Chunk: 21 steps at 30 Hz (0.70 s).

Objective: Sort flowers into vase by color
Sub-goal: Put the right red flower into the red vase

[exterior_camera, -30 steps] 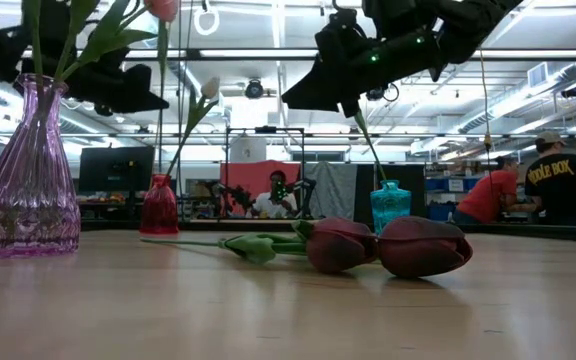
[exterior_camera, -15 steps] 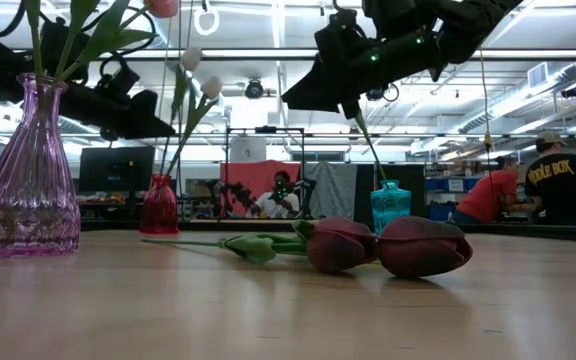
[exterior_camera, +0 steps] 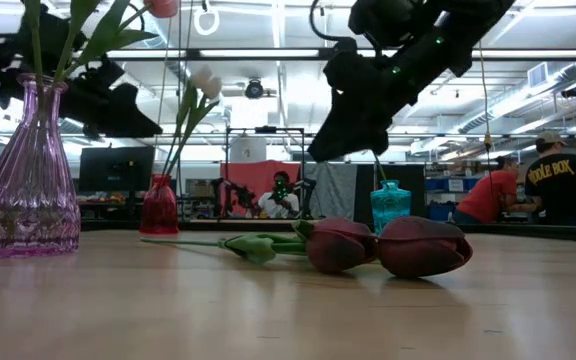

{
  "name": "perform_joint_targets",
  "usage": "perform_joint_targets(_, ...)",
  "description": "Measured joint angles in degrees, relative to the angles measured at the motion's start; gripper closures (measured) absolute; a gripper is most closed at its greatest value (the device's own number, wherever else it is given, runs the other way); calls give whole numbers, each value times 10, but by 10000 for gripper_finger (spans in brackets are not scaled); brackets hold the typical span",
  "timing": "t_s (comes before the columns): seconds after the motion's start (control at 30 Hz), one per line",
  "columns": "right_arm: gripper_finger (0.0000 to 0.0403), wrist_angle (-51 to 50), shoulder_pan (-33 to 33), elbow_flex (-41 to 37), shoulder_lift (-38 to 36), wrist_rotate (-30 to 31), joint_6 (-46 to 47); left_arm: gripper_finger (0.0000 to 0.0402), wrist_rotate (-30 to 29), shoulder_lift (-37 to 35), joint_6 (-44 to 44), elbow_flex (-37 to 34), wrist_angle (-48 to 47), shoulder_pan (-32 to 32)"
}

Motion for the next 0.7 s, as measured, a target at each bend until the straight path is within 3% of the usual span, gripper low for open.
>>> perform_joint_targets(0.27,260,-124,69,95,83,1,88,199,-5,-87,-17,0,-48,-70)
perform_joint_targets(0.53,260,-314,130,269,214,1,161,199,-21,-95,-32,0,-56,-152)
perform_joint_targets(0.7,260,-374,147,351,281,-12,194,199,-34,-95,-52,0,-56,-183)
